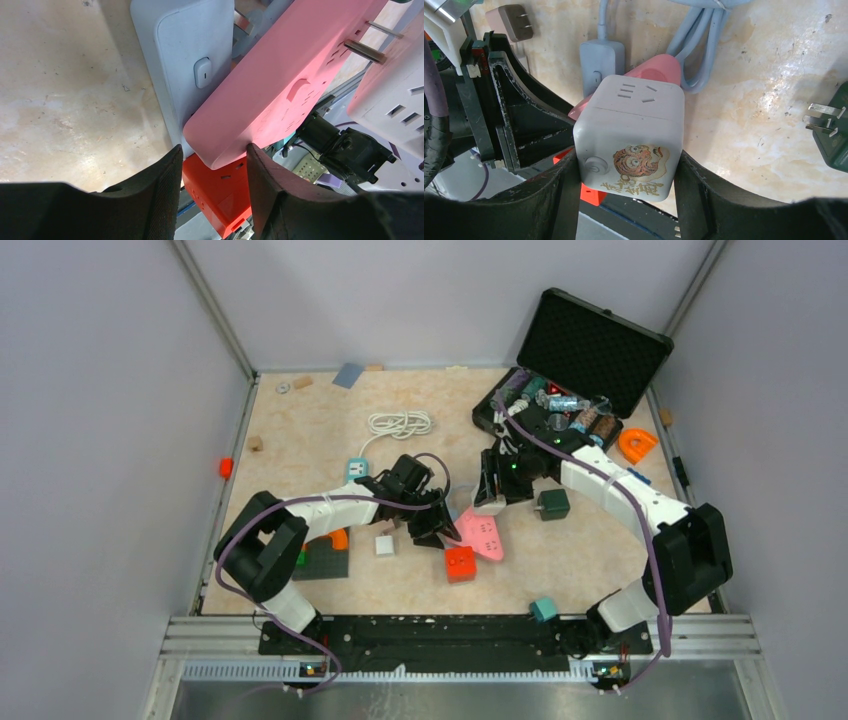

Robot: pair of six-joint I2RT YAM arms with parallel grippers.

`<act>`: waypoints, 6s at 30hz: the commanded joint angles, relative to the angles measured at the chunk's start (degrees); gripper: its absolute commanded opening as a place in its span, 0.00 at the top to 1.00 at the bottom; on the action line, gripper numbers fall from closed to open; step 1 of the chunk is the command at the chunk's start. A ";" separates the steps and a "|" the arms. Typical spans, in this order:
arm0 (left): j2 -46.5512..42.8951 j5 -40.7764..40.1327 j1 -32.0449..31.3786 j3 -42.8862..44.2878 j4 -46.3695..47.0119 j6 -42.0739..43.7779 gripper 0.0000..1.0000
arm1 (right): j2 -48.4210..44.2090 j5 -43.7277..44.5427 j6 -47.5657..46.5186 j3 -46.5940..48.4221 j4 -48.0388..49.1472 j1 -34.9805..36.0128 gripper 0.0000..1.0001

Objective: Insert the plug
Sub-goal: Insert the plug into the socket.

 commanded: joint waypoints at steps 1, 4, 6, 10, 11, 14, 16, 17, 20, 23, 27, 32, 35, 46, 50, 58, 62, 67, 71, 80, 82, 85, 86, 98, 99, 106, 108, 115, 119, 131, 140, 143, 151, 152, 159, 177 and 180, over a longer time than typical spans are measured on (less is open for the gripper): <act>2.88 -6.70 -0.19 -1.36 -5.46 1.41 0.51 | -0.73 6.03 -2.50 0.33 -1.70 0.31 1.00; 3.00 -6.71 -0.16 -1.32 -5.46 1.36 0.51 | -0.43 4.61 -3.13 -0.19 -1.53 0.26 1.00; 3.01 -6.71 -0.15 -1.34 -5.46 1.39 0.51 | -0.30 3.12 -3.46 -0.72 -1.26 0.26 1.00; 3.28 -6.74 -0.15 -1.28 -5.46 1.33 0.51 | -1.38 3.75 -4.44 -1.55 -1.77 0.28 1.00; 3.26 -6.84 -0.11 -1.26 -5.46 1.32 0.51 | -1.70 4.21 -4.68 -1.66 -1.98 0.26 1.00; 3.30 -6.80 -0.21 -1.32 -5.46 1.32 0.51 | -2.08 4.89 -6.09 -1.82 -2.45 0.32 1.00; 3.31 -6.74 -0.16 -1.33 -5.45 1.34 0.51 | -2.19 4.92 -6.78 -2.02 -2.59 0.27 1.00; 3.44 -6.72 -0.16 -1.31 -5.47 1.32 0.51 | -2.24 5.15 -6.90 -2.15 -2.55 0.27 1.00; 3.63 -6.71 -0.16 -1.25 -5.45 1.39 0.52 | -2.32 5.66 -6.55 -2.68 -2.06 0.33 1.00; 3.65 -6.64 -0.17 -1.16 -5.48 1.41 0.52 | -1.84 3.78 -5.40 -3.13 -1.27 0.31 1.00; 3.67 -6.71 -0.16 -1.22 -5.43 1.41 0.52 | -1.92 0.55 -3.50 -3.55 -1.03 0.26 1.00; 3.84 -6.80 -0.16 -1.27 -5.37 1.33 0.52 | -2.32 -2.22 0.44 -3.47 -2.38 0.26 1.00; 3.67 -6.88 -0.18 -1.47 -5.34 1.25 0.52 | -2.34 -2.38 2.76 -3.80 -2.64 0.26 1.00; 3.75 -7.06 -0.16 -1.60 -5.12 1.23 0.53 | -4.01 6.57 7.58 -7.19 1.23 -1.36 1.00; 3.51 -7.15 -0.16 -1.71 -5.07 1.15 0.53 | -4.89 3.57 9.78 -9.92 4.19 -3.68 1.00; 3.82 -7.07 -0.16 -1.85 -4.84 1.14 0.53 | -5.12 -1.02 11.70 -12.97 7.18 -5.89 1.00; 4.05 -7.06 -0.17 -1.87 -4.78 1.14 0.55 | -6.35 -4.94 13.30 -15.80 10.50 -9.10 1.00; 4.40 -6.88 -0.16 -1.65 -4.68 1.23 0.56 | -5.21 -7.65 12.13 -16.42 12.35 -10.05 1.00; 4.64 -6.89 -0.20 -1.53 -4.59 1.31 0.56 | -4.99 -7.96 10.29 -16.72 12.27 -10.05 1.00; 5.32 -6.62 -0.18 -0.87 -4.74 1.71 0.58 | -1.35 -11.60 0.28 -15.81 9.89 -10.75 1.00; 5.43 -6.66 -0.16 -0.63 -4.92 1.92 0.58 | 0.51 -11.12 -2.39 -14.49 7.78 -10.74 1.00; 5.43 -6.62 -0.16 -0.76 -4.89 1.85 0.59 | 1.71 -8.92 -4.95 -13.35 5.30 -10.73 1.00; 5.38 -6.62 -0.16 -0.87 -4.83 1.78 0.59 | 1.71 -7.93 -5.47 -13.04 4.70 -10.75 1.00; 6.27 -6.56 -0.16 -0.08 -5.17 2.26 0.61 | -0.17 -4.03 -9.77 -8.15 -2.01 -10.72 1.00; 6.43 -6.50 -0.16 -0.04 -5.19 2.28 0.61 | -0.30 -4.34 -10.03 -8.18 -2.17 -10.77 1.00; 7.14 -6.16 -0.16 0.42 -5.29 2.53 0.61 | 0.27 -7.07 -11.21 -10.37 -0.59 -10.80 1.00; 7.23 -6.11 -0.16 0.42 -5.29 2.48 0.61 | 0.21 -7.71 -11.88 -10.69 -0.15 -10.70 1.00; 7.87 -6.07 -0.16 1.05 -5.55 2.73 0.61 | 1.40 -6.47 -14.15 -10.67 0.02 -10.51 1.00; 7.98 -5.98 -0.16 1.20 -5.68 2.64 0.62 | 1.92 -4.99 -15.05 -9.60 -0.46 -9.21 1.00; 8.27 -6.11 -0.16 1.29 -5.81 2.72 0.63 | 4.95 2.42 -11.14 -5.91 -3.25 -4.35 1.00; 9.07 -6.60 -0.17 3.17 -6.87 3.43 0.65 | 6.42 3.21 -10.70 -0.14 -6.21 -4.04 1.00; 9.21 -6.67 -0.16 3.15 -6.88 3.44 0.65 | 6.53 1.90 -10.73 2.13 -6.51 -4.04 1.00; 9.39 -6.74 -0.19 3.10 -6.86 3.52 0.65 | 6.35 0.36 -11.24 4.37 -6.13 -4.04 0.96; 9.46 -6.72 -0.17 3.13 -6.90 3.50 0.65 | 6.35 0.69 -11.60 4.60 -6.46 -4.04 0.96; 9.80 -7.27 -0.14 3.74 -7.74 3.78 0.71 | 7.48 4.74 -13.55 7.42 -9.69 -4.04 1.00; 12.41 -9.04 -0.17 7.40 -11.07 5.78 0.75 | 14.97 13.66 -16.94 16.16 -18.70 2.30 1.00; 12.62 -9.17 -0.11 7.60 -11.25 5.89 0.76 | 16.43 16.74 -17.12 17.15 -19.30 3.55 1.00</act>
